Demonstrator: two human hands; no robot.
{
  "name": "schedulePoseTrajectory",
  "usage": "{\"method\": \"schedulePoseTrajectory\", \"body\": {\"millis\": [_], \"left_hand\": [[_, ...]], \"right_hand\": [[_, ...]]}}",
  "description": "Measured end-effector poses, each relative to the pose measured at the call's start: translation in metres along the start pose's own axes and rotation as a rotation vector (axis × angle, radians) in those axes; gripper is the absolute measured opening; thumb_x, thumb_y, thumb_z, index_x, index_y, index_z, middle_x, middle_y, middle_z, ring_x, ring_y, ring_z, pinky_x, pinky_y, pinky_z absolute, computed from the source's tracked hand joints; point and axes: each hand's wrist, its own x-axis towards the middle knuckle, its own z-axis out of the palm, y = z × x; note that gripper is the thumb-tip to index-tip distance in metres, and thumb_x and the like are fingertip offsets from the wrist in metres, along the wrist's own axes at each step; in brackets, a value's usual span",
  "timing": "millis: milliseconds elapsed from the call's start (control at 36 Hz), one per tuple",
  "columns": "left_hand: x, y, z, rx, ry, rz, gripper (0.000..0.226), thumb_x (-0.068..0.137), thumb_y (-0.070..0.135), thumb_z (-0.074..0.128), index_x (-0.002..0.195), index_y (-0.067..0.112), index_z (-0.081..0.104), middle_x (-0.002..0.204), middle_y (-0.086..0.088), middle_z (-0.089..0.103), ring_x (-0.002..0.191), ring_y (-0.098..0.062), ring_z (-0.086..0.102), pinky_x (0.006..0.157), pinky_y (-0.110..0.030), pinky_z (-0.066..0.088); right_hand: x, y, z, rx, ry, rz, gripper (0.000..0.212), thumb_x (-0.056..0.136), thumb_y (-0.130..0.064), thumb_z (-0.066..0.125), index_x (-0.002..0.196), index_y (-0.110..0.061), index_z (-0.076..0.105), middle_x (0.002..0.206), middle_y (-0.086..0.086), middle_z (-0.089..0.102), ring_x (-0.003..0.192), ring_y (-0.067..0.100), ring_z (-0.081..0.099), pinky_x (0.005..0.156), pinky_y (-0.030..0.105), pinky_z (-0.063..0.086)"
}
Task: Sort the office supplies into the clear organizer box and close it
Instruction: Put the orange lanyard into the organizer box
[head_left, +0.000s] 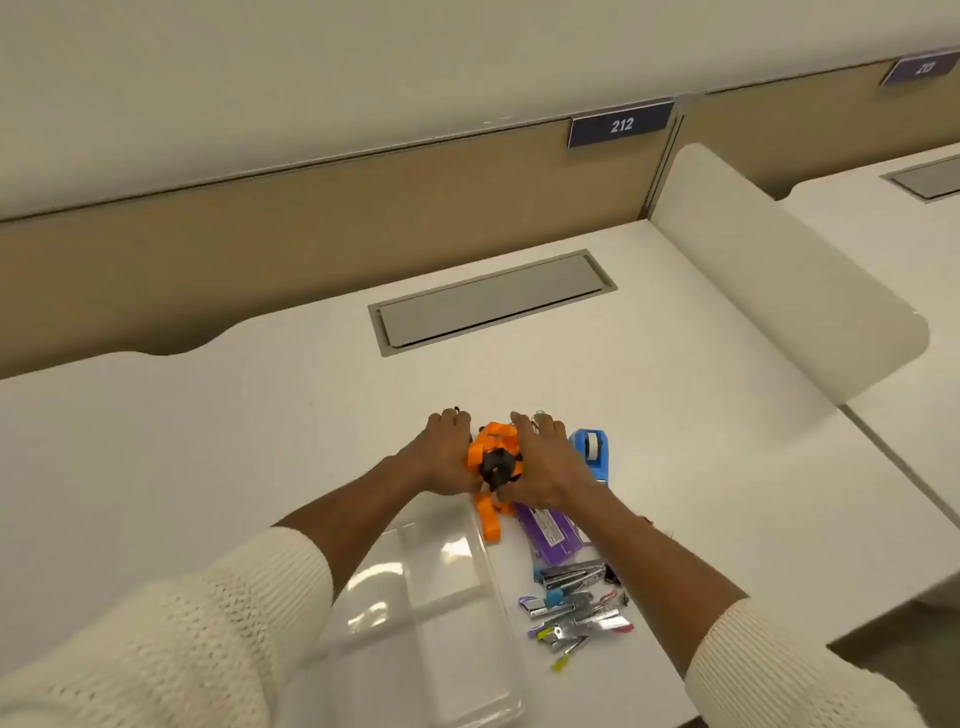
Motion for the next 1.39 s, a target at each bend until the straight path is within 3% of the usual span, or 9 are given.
{"method": "schedulePoseTrajectory", "body": {"millis": [139,389,556,667,806,1083,1167,1278,1389], "left_hand": [[0.01,0.009,0.005,0.003,0.06,-0.03,0.079,0.075,0.034,0.082,0.137,0.005,0.043,0.136,-0.018,0.045,0.122,-0.032,0.049,0.093,-0.036,0.047],[0.013,0.01,0.0,-0.164,0.175,-0.024,0.028,0.077,0.018,0.081,0.099,0.007,0.067,0.106,-0.012,0.062,0.091,-0.028,0.064,0.074,-0.036,0.053],[0.001,0.003,-0.017,-0.321,0.254,-0.09,0.015,0.08,0.014,0.081,0.082,0.009,0.067,0.087,-0.013,0.073,0.078,-0.026,0.064,0.067,-0.03,0.043],[-0.02,0.004,-0.038,-0.416,0.348,-0.11,0.013,0.083,0.014,0.081,0.083,0.007,0.07,0.086,-0.013,0.073,0.075,-0.023,0.064,0.066,-0.028,0.046],[-0.06,0.012,-0.066,-0.441,0.373,-0.154,0.019,0.082,0.016,0.081,0.094,0.004,0.073,0.09,-0.015,0.074,0.083,-0.029,0.07,0.08,-0.039,0.06],[-0.135,0.01,-0.047,-0.384,0.182,-0.357,0.017,0.078,0.014,0.076,0.086,0.006,0.062,0.082,-0.012,0.067,0.072,-0.026,0.063,0.067,-0.035,0.054],[-0.14,0.01,-0.027,-0.407,0.133,-0.383,0.016,0.081,0.012,0.072,0.091,0.007,0.06,0.092,-0.015,0.069,0.077,-0.026,0.063,0.07,-0.036,0.055],[-0.142,0.014,-0.003,-0.433,0.119,-0.405,0.018,0.086,0.012,0.068,0.099,0.009,0.056,0.1,-0.013,0.067,0.084,-0.025,0.063,0.073,-0.036,0.053],[-0.145,0.015,0.014,-0.498,0.13,-0.405,0.041,0.089,0.021,0.069,0.123,0.011,0.048,0.11,-0.01,0.067,0.096,-0.026,0.068,0.08,-0.036,0.058]], "right_hand": [[0.017,-0.004,0.008,-0.06,-0.041,0.027,0.115,0.062,-0.05,0.087,0.153,-0.017,0.024,0.147,0.02,0.038,0.134,0.037,0.039,0.099,0.046,0.049],[0.043,-0.017,0.011,0.014,0.051,-0.018,0.06,0.076,-0.033,0.083,0.125,-0.016,0.055,0.117,0.013,0.055,0.103,0.03,0.058,0.081,0.036,0.052],[0.05,-0.025,-0.002,0.094,0.121,-0.067,0.047,0.077,-0.034,0.084,0.118,-0.02,0.065,0.103,0.009,0.066,0.091,0.026,0.065,0.072,0.029,0.043],[0.045,-0.038,-0.023,0.122,0.189,-0.133,0.047,0.076,-0.036,0.085,0.117,-0.02,0.069,0.102,0.01,0.07,0.089,0.025,0.066,0.073,0.029,0.045],[0.023,-0.059,-0.051,0.142,0.204,-0.194,0.05,0.074,-0.037,0.088,0.117,-0.021,0.07,0.104,0.007,0.073,0.085,0.02,0.064,0.076,0.029,0.044],[-0.038,-0.092,-0.028,0.202,-0.061,-0.152,0.05,0.062,-0.035,0.09,0.108,-0.027,0.072,0.09,-0.004,0.068,0.08,0.019,0.066,0.068,0.027,0.05],[-0.045,-0.097,-0.005,0.15,-0.064,-0.137,0.044,0.067,-0.032,0.087,0.107,-0.025,0.071,0.096,-0.001,0.072,0.08,0.018,0.063,0.064,0.024,0.043],[-0.056,-0.1,0.019,0.037,-0.007,-0.189,0.035,0.081,-0.026,0.074,0.115,-0.019,0.065,0.102,0.005,0.07,0.09,0.025,0.067,0.072,0.031,0.049],[-0.065,-0.097,0.026,0.01,0.025,-0.264,0.044,0.085,-0.021,0.068,0.127,-0.019,0.056,0.11,0.007,0.062,0.096,0.028,0.063,0.078,0.039,0.055]]}}
